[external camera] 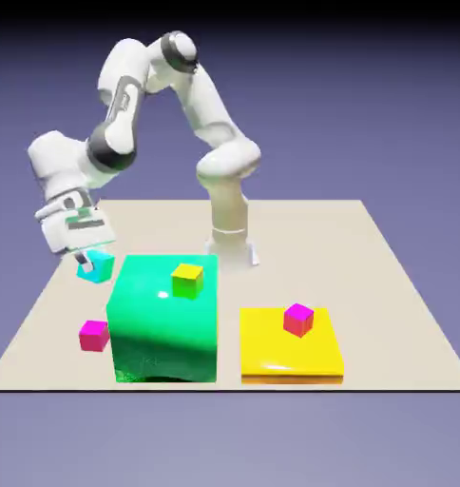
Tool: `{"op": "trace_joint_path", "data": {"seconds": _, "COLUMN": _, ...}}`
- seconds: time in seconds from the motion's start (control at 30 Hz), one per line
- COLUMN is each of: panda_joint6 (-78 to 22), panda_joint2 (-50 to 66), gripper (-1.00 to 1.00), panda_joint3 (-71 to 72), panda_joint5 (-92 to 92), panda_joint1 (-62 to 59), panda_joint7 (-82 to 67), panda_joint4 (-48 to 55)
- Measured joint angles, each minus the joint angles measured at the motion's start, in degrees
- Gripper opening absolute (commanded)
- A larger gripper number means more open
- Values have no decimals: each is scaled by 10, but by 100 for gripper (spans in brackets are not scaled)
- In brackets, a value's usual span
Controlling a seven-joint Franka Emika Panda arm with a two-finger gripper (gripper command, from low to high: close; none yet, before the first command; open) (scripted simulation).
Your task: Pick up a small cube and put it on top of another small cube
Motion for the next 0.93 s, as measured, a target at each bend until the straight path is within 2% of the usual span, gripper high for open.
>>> {"op": "trace_joint_path", "data": {"seconds": 0.27, "panda_joint6": 26, "panda_joint2": 10, "gripper": -100, "panda_joint3": 124, "panda_joint5": 8, "panda_joint1": 166, "panda_joint7": 82, "panda_joint4": -98}}
{"op": "trace_joint_path", "data": {"seconds": 0.47, "panda_joint6": 30, "panda_joint2": -38, "gripper": -100, "panda_joint3": 31, "panda_joint5": 37, "panda_joint1": 290, "panda_joint7": 166, "panda_joint4": -183}}
{"op": "trace_joint_path", "data": {"seconds": 0.57, "panda_joint6": 29, "panda_joint2": -46, "gripper": -100, "panda_joint3": 9, "panda_joint5": 41, "panda_joint1": 299, "panda_joint7": 174, "panda_joint4": -190}}
{"op": "trace_joint_path", "data": {"seconds": 0.83, "panda_joint6": 136, "panda_joint2": -76, "gripper": -100, "panda_joint3": -136, "panda_joint5": 27, "panda_joint1": 465, "panda_joint7": 169, "panda_joint4": -200}}
{"op": "trace_joint_path", "data": {"seconds": 0.87, "panda_joint6": 140, "panda_joint2": -77, "gripper": 100, "panda_joint3": -141, "panda_joint5": 26, "panda_joint1": 471, "panda_joint7": 169, "panda_joint4": -201}}
{"op": "trace_joint_path", "data": {"seconds": 0.93, "panda_joint6": 141, "panda_joint2": -77, "gripper": 100, "panda_joint3": -141, "panda_joint5": 26, "panda_joint1": 471, "panda_joint7": 169, "panda_joint4": -201}}
